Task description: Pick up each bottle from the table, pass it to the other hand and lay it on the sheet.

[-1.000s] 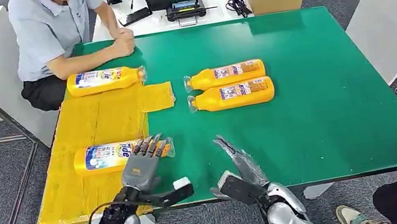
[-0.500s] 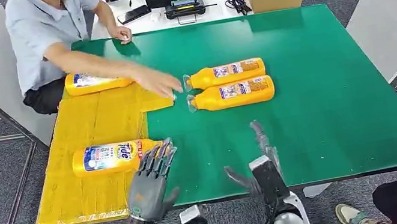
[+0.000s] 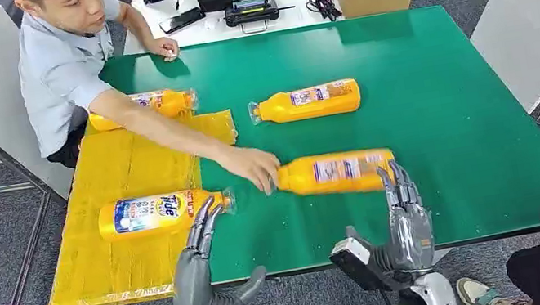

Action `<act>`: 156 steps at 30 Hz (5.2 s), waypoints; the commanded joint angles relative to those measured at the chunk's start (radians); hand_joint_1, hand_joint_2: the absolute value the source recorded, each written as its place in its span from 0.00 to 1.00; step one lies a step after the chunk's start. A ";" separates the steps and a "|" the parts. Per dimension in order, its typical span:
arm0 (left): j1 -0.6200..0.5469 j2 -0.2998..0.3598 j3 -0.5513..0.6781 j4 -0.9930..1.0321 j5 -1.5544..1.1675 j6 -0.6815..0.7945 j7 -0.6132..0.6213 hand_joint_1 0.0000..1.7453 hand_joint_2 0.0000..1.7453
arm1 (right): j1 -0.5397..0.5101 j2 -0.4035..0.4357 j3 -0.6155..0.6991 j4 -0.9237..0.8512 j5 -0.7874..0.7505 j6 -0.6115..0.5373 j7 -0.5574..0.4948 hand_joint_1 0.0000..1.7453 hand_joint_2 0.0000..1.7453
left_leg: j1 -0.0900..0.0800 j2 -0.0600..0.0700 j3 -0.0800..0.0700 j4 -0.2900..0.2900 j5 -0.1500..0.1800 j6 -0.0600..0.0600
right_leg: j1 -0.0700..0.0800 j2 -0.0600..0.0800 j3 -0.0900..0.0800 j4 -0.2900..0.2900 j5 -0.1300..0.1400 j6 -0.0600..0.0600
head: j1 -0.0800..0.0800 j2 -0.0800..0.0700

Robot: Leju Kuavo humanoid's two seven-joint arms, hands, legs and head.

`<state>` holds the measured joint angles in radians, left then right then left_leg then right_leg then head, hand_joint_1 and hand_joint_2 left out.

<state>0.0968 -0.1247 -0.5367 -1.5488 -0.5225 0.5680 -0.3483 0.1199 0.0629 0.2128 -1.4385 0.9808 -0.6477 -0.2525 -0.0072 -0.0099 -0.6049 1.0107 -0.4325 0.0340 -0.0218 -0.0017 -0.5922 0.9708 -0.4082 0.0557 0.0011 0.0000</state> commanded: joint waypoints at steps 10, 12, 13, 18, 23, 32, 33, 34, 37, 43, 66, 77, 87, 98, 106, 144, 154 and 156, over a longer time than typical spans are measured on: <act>-0.028 0.016 -0.047 0.033 0.054 0.044 -0.024 0.00 1.00 | -0.108 -0.114 -0.083 0.219 0.090 0.089 0.112 0.00 1.00 | 0.001 0.001 0.004 -0.001 -0.001 -0.002 | 0.001 0.001 0.005 -0.002 0.000 -0.003 | 0.000 0.000; -0.032 0.014 -0.051 0.043 0.055 0.046 -0.025 0.00 1.00 | -0.120 -0.127 -0.082 0.235 0.096 0.110 0.127 0.00 1.00 | 0.002 0.001 0.005 -0.001 -0.001 -0.002 | 0.002 0.000 0.006 -0.002 -0.001 -0.003 | 0.000 0.000; -0.038 0.015 -0.059 0.054 0.051 0.042 -0.022 0.00 1.00 | -0.136 -0.134 -0.074 0.262 0.100 0.124 0.131 0.00 1.00 | 0.001 0.001 0.003 -0.001 -0.001 -0.002 | 0.001 0.000 0.004 -0.002 0.000 -0.002 | 0.000 0.000; -0.046 0.014 -0.071 0.069 0.060 0.033 -0.019 0.00 1.00 | -0.180 -0.135 -0.067 0.310 0.099 0.146 0.132 0.00 1.00 | 0.001 0.001 0.003 -0.001 -0.001 -0.001 | 0.001 0.001 0.003 -0.002 0.000 -0.002 | 0.000 0.000; -0.074 0.006 -0.091 0.106 0.079 0.017 -0.028 0.00 1.00 | -0.295 -0.130 -0.040 0.452 0.115 0.145 0.124 0.00 1.00 | 0.001 0.004 0.005 -0.001 -0.002 -0.002 | 0.002 0.004 0.005 -0.002 0.000 -0.003 | 0.000 0.000; -0.077 0.006 -0.100 0.111 0.078 0.016 -0.030 0.00 1.00 | -0.305 -0.126 -0.009 0.483 0.129 0.143 0.116 0.00 1.00 | 0.001 0.002 0.005 -0.001 -0.001 -0.002 | 0.002 0.001 0.005 -0.002 0.000 -0.002 | 0.000 0.000; -0.077 0.008 -0.102 0.111 0.078 0.016 -0.031 0.00 1.00 | -0.305 -0.127 -0.003 0.485 0.131 0.145 0.117 0.00 1.00 | 0.002 0.002 0.005 -0.001 -0.002 -0.002 | 0.002 0.001 0.006 -0.002 -0.001 -0.003 | 0.000 0.000; -0.079 0.009 -0.104 0.112 0.076 0.015 -0.031 0.00 1.00 | -0.308 -0.128 0.002 0.488 0.131 0.149 0.118 0.00 1.00 | 0.002 0.002 0.005 0.000 -0.002 -0.002 | 0.002 0.002 0.006 -0.001 -0.001 -0.003 | 0.000 0.000; -0.084 0.008 -0.108 0.117 0.074 0.011 -0.032 0.00 1.00 | -0.321 -0.128 0.011 0.500 0.124 0.165 0.119 0.00 1.00 | 0.001 0.002 0.003 0.000 -0.001 -0.001 | 0.001 0.001 0.003 -0.001 0.000 -0.002 | 0.000 0.000; -0.102 0.008 -0.120 0.122 0.064 -0.002 -0.030 0.00 1.00 | -0.339 -0.133 0.038 0.522 0.118 0.201 0.124 0.00 1.00 | 0.001 0.001 0.002 0.000 -0.001 -0.001 | 0.001 0.001 0.003 -0.001 0.000 -0.002 | 0.000 0.000; -0.124 0.010 -0.147 0.145 0.049 -0.033 -0.014 0.00 1.00 | -0.372 -0.176 0.071 0.621 0.112 0.331 0.173 1.00 1.00 | 0.001 0.000 0.007 -0.001 0.000 -0.001 | 0.001 -0.001 0.008 -0.002 0.000 -0.002 | 0.000 0.000; -0.139 0.011 -0.152 0.167 0.063 -0.037 -0.018 0.00 1.00 | -0.403 -0.189 0.039 0.740 0.001 0.402 0.101 1.00 1.00 | 0.002 -0.002 0.011 -0.001 0.000 -0.002 | 0.002 -0.003 0.012 -0.003 0.000 -0.002 | 0.000 0.000; -0.146 0.010 -0.158 0.184 0.077 -0.037 -0.028 0.00 1.00 | -0.408 -0.197 0.029 0.786 -0.046 0.429 0.057 1.00 1.00 | 0.001 0.000 0.022 0.000 -0.003 -0.001 | 0.001 -0.002 0.013 -0.003 -0.001 -0.002 | 0.000 0.000; -0.139 -0.052 -0.081 0.202 0.367 0.043 -0.144 0.00 1.00 | -0.323 -0.164 -0.053 0.617 -0.325 0.530 -0.118 1.00 1.00 | 0.002 0.000 0.024 -0.001 -0.005 0.000 | 0.002 -0.002 0.017 -0.004 -0.002 -0.001 | 0.000 0.000; -0.145 -0.047 -0.091 0.207 0.380 0.050 -0.150 0.00 1.00 | -0.321 -0.168 -0.044 0.602 -0.333 0.537 -0.106 1.00 1.00 | 0.002 0.002 0.024 -0.001 -0.005 0.000 | 0.002 0.001 0.023 -0.004 -0.001 -0.002 | 0.000 0.000; -0.258 -0.080 -0.045 0.468 1.087 -0.121 -0.064 0.00 1.00 | -0.330 -0.072 0.296 0.270 -0.630 0.460 -0.165 1.00 1.00 | 0.002 0.005 0.009 0.000 -0.005 0.000 | 0.002 0.005 0.010 -0.002 -0.001 -0.002 | 0.000 0.000; -0.269 -0.074 -0.088 0.381 1.017 -0.118 -0.129 0.00 1.00 | -0.396 -0.033 0.343 0.425 -0.590 0.425 -0.132 1.00 1.00 | 0.001 0.005 0.007 0.000 -0.005 0.000 | 0.002 0.005 0.008 -0.001 -0.001 -0.002 | 0.000 0.000; -0.260 -0.068 -0.098 0.359 1.022 -0.141 -0.115 0.00 1.00 | -0.403 -0.029 0.344 0.441 -0.586 0.425 -0.130 1.00 1.00 | 0.001 0.005 0.007 0.000 -0.005 0.000 | 0.002 0.005 0.007 -0.002 0.000 -0.002 | 0.000 0.000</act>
<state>-0.1433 -0.2197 -0.5829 -1.1528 0.5131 0.4482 -0.4688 -0.1982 0.0148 0.5108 -1.1609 0.3838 -0.2037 -0.3941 -0.0070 -0.0067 -0.6004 1.0109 -0.4363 0.0357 -0.0214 0.0016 -0.5869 0.9699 -0.4085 0.0558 0.0015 0.0000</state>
